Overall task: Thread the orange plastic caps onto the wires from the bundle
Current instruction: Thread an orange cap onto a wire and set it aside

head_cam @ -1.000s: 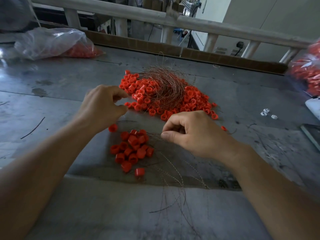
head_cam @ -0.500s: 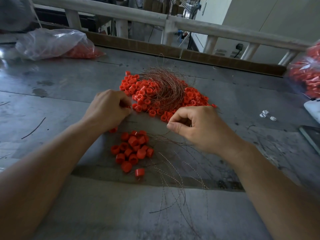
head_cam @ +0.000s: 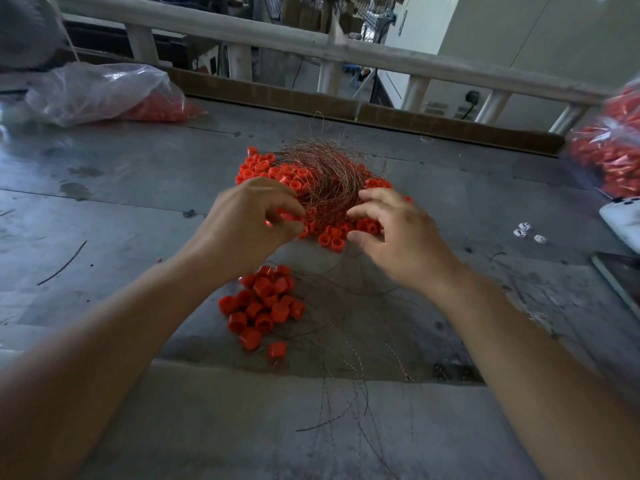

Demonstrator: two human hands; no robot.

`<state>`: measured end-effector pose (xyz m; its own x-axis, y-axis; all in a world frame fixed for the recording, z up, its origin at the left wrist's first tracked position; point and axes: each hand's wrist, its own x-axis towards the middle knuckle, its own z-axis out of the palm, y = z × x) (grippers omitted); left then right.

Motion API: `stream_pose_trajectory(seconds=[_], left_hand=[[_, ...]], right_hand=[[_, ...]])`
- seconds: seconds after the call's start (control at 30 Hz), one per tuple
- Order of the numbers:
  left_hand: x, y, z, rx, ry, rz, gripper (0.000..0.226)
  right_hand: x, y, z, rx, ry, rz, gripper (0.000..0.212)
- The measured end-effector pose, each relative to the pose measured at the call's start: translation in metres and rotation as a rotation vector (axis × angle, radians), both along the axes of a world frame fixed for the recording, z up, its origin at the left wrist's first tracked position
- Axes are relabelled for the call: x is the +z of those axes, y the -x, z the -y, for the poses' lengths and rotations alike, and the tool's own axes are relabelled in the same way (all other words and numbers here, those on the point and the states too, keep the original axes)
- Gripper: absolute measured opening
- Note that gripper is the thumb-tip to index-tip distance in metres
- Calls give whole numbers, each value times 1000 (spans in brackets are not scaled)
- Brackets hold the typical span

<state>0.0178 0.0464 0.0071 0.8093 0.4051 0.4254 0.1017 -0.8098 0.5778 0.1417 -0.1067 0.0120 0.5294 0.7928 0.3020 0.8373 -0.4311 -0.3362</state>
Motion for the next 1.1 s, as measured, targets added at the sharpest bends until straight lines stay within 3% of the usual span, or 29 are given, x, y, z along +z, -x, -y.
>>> stream_pose_trajectory(seconds=[0.3, 0.6, 0.8, 1.1], left_hand=[[-6, -7, 0, 11, -11, -42, 18], [-7, -6, 1, -45, -25, -45, 18], [-5, -4, 7, -118, -43, -17, 17], [-3, -2, 7, -81, -17, -6, 19]], right_hand=[[-10, -4, -10, 40, 122, -32, 59], [-7, 3, -9, 123, 48, -30, 41], [-13, 3, -13, 156, 131, -36, 57], [-10, 3, -12, 34, 97, -9, 46]])
